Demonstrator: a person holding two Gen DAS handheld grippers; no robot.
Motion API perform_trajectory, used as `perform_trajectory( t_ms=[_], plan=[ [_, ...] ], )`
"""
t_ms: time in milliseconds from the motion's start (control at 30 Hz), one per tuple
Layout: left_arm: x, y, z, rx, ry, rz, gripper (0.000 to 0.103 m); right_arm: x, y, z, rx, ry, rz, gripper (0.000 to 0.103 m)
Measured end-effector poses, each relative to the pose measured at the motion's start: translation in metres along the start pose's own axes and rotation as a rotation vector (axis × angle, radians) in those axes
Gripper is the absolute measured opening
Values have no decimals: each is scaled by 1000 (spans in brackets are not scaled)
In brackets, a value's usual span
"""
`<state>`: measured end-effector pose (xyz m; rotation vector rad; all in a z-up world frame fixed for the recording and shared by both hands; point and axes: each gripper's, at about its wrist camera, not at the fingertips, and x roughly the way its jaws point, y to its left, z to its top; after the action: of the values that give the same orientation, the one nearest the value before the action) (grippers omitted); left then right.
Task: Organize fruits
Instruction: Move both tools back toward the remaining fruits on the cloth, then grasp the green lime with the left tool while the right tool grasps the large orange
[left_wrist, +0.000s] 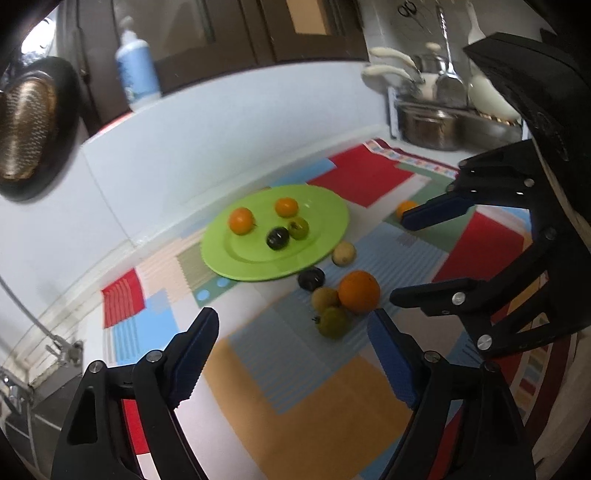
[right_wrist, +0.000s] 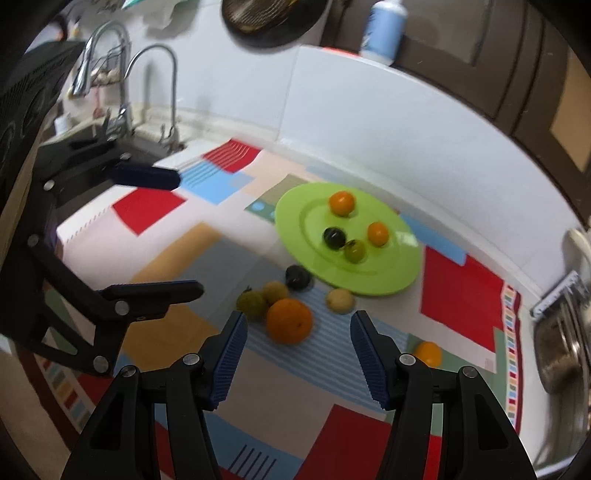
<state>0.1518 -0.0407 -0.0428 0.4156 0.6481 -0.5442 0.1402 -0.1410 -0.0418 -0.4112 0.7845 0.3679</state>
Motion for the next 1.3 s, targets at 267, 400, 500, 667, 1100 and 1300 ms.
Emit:
perform_trajectory(
  t_ms=[267,400,500,667,1100,1300],
  plan=[
    [39,-2,-8,-2,82,-84,62,34,-5,-8,-3,59,51,59],
    [53,-3,-9,11,108,-126,53,49,-9,-10,3,86,80,59],
    [59,-5,-11,31,119,-150,50,55,-10,-11,-4,96,92,59],
    [66,-7,-11,66,125,-177,46,62,-10,-12,-28,104,94,58],
    [77,-2,-9,-6,137,-208,32,76,-16,-9,-10,111,138,51],
    [79,-1,-8,-46,141,-204,32,78,-16,-10,21,110,154,43]
  ],
)
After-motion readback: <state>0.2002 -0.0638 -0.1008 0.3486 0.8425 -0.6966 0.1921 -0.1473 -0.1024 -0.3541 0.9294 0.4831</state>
